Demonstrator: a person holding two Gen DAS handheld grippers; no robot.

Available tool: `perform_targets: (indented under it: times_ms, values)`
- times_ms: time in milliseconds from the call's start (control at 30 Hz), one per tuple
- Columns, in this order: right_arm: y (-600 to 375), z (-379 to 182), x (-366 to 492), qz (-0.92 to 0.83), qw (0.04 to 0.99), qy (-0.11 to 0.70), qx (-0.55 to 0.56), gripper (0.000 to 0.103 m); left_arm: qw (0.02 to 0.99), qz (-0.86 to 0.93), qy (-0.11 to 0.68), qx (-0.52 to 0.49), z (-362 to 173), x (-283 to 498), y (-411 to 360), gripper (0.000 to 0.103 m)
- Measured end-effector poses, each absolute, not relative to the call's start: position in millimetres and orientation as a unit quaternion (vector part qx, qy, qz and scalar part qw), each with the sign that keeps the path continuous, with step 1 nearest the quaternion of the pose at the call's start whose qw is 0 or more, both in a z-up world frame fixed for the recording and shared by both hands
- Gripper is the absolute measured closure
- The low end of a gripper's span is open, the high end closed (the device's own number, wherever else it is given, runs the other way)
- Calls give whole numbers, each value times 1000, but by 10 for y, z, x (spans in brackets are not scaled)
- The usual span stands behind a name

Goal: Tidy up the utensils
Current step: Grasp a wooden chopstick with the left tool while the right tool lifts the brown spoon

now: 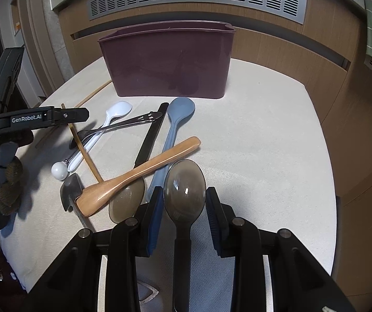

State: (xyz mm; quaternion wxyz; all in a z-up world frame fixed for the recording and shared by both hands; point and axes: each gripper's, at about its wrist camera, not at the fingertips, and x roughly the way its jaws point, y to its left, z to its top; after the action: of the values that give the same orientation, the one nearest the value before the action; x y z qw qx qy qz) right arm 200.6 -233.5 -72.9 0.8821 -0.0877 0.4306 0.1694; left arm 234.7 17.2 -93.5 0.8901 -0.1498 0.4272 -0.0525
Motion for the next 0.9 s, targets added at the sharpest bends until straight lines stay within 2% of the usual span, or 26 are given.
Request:
perform_targets:
  times_ms: [200,233,333,467,600,900]
  values:
    - [-2352,-701,1985,161,889,419,-86,74,890,-44,432,-136,-933,2352,136,40]
    - [-2353,-698,1981,161,890,418,-85,74,890,-41,432,-140,-929,2353,149,43]
    - [-2356,-693,1971,159,892,415,-84,74,890,-12,429,-153,-933,2365,207,71]
    - [-2367,-661,1961,154,896,408,-82,74,888,-20,424,-175,-931,2425,273,82]
    - [-2390,-596,1943,152,903,394,-75,74,899,-33,399,-179,-786,2335,274,85]
    - [-2430,-415,1880,163,917,361,-49,74,946,-63,293,-126,-83,1803,200,94]
